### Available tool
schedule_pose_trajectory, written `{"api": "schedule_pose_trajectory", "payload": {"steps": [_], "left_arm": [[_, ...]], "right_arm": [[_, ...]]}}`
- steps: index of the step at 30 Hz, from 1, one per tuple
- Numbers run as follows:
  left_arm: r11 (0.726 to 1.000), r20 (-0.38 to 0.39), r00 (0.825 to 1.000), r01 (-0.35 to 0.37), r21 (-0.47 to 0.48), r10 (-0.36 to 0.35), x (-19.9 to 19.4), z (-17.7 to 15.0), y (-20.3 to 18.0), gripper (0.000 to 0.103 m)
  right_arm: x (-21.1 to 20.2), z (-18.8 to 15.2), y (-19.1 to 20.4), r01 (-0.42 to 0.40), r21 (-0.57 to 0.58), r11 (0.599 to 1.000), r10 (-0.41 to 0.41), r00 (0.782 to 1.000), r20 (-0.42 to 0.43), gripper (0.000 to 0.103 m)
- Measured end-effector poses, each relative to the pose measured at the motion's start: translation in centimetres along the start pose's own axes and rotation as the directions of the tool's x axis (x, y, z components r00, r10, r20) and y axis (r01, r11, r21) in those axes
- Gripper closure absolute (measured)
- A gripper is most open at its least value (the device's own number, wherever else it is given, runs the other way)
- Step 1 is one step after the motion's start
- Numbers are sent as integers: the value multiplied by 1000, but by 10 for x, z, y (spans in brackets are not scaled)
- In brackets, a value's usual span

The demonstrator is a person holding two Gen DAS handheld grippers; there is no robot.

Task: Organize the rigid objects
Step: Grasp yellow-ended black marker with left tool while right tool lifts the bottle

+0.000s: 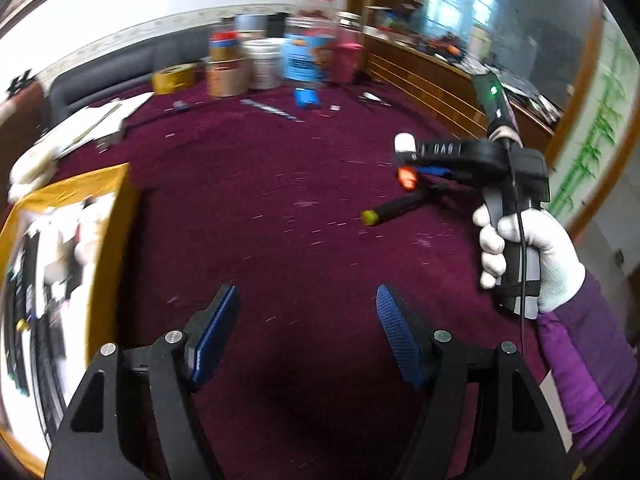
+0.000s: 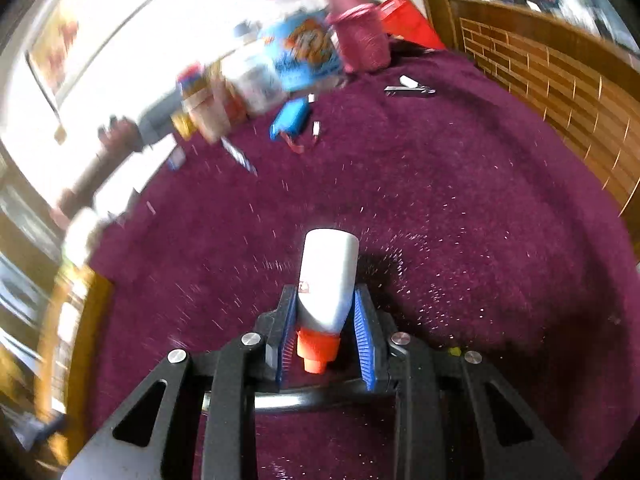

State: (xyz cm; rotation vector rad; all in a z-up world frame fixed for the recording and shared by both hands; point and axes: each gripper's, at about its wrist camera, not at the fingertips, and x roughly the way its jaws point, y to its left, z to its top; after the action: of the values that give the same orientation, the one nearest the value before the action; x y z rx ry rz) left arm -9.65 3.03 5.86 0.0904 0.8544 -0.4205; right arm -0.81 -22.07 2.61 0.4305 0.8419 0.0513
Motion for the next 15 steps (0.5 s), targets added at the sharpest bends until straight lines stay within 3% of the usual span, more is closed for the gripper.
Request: {"api": "schedule_pose_trajectory", "payload": {"steps": [4, 7, 11, 15], "left_arm": [[996, -10, 999, 34, 83, -34, 16, 13, -26, 33], [986, -8, 998, 58, 159, -58, 31, 27, -47, 33], [965, -6, 998, 55, 257, -55, 59, 46, -72, 33], [949, -36, 997, 74, 308, -66, 92, 66, -94, 33]], "right_arm": [[-19, 2, -47, -194, 172, 966, 183, 980, 79, 79], [-27, 1, -74, -281, 260, 924, 253, 958, 137, 79], [-24, 0, -85, -305, 314, 899, 273, 951, 141, 79], [-25, 4, -71, -278, 253, 927, 251, 959, 134, 79]]}}
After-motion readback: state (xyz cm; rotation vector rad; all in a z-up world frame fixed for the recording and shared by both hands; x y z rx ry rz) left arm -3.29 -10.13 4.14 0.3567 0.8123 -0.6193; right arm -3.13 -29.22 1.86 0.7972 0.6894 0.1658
